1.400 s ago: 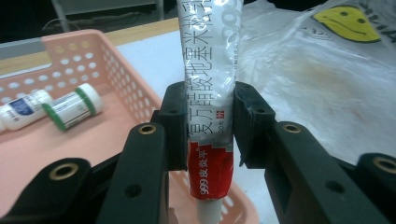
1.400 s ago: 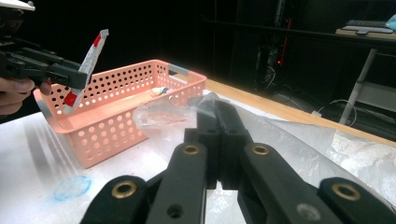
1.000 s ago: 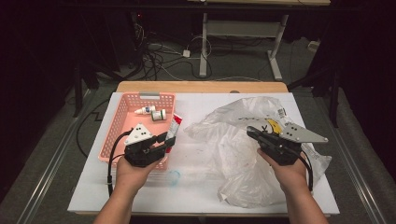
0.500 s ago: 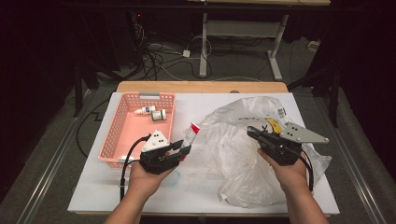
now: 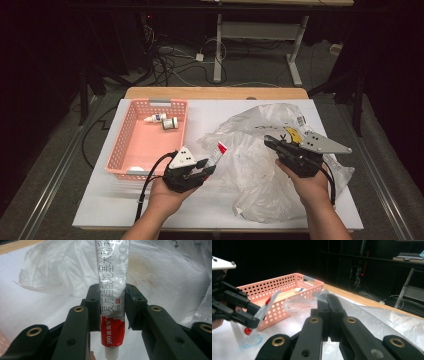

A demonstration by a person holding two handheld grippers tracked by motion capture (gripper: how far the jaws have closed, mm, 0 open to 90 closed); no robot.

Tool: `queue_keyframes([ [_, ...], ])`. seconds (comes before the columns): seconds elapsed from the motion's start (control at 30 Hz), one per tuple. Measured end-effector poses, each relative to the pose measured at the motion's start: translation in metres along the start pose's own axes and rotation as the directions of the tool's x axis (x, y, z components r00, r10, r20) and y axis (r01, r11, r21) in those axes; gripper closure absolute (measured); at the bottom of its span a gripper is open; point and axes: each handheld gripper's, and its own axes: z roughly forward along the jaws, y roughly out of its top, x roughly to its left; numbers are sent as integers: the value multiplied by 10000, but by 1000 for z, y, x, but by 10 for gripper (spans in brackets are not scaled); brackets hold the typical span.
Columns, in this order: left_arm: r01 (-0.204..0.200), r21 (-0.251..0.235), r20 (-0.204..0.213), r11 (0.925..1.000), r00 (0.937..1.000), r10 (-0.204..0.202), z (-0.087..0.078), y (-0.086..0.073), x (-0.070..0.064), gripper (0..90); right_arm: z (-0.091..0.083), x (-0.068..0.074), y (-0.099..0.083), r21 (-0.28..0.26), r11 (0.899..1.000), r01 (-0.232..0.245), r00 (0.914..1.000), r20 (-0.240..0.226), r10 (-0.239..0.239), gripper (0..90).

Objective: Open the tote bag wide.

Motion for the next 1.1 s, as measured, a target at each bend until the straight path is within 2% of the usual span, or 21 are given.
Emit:
queue_keyframes([
  [0.23, -84, 327, 180, 9994, 9998, 78, 10, -3, -4, 670, -1, 0, 0, 22, 10000, 7, 10000, -23, -6, 900],
  [0.5, -219, 483, 235, 9986, 9995, 208, 16, -3, -9, 670, -2, 4, 3, -57, 10000, 24, 9999, -110, -25, 900],
  [0.63, -312, 446, 221, 9985, 9993, 302, 21, 2, -13, 670, -1, 5, 4, -104, 9999, 73, 9999, -139, -75, 900],
  [0.73, -220, 378, 383, 9990, 9991, 205, 26, 6, -15, 670, -1, 6, 4, -91, 9999, 58, 9999, -158, -60, 900],
  [1.1, -640, 507, 380, 9967, 9973, 621, 48, 23, -24, 670, 0, 7, 4, -165, 9998, 60, 9998, -190, -63, 900],
])
